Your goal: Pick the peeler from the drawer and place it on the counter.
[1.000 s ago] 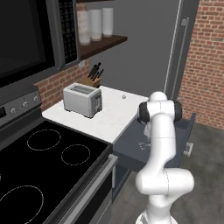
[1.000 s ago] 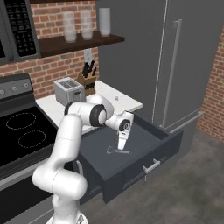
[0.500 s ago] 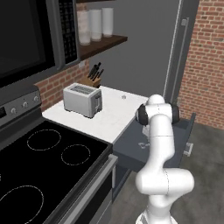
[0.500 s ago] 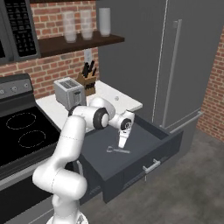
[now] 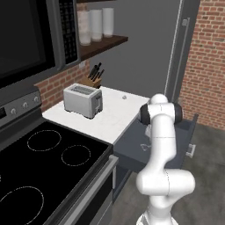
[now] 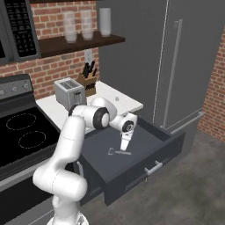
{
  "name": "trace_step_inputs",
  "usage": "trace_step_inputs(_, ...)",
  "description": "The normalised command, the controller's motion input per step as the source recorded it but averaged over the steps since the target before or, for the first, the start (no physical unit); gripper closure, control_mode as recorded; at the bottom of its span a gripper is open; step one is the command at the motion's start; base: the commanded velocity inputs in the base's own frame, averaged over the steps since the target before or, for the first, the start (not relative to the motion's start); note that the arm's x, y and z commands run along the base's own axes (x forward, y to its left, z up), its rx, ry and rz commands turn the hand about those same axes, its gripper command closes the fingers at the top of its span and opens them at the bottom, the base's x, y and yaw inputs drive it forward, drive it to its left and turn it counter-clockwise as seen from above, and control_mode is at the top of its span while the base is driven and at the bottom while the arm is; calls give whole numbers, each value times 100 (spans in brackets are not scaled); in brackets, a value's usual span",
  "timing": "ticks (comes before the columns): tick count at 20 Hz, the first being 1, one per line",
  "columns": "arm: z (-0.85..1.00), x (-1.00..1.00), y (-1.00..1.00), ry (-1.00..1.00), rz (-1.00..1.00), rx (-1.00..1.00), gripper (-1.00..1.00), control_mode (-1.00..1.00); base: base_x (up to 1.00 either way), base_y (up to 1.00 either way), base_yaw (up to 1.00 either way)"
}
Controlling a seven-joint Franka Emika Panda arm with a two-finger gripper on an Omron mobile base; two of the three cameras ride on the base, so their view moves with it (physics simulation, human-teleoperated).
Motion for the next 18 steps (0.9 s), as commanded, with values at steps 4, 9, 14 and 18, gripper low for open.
trace_step_inputs(4, -40, -60, 0, -16, 0, 0, -100, -100, 0, 0, 0)
trace_step_inputs(9, -67, -35, 0, -13, 0, 0, -100, -100, 0, 0, 0)
trace_step_inputs(14, -80, -7, 0, -7, 0, 0, 100, -100, 0, 0, 0)
trace_step_inputs(18, -64, -12, 0, -11, 0, 0, 100, -100, 0, 0, 0)
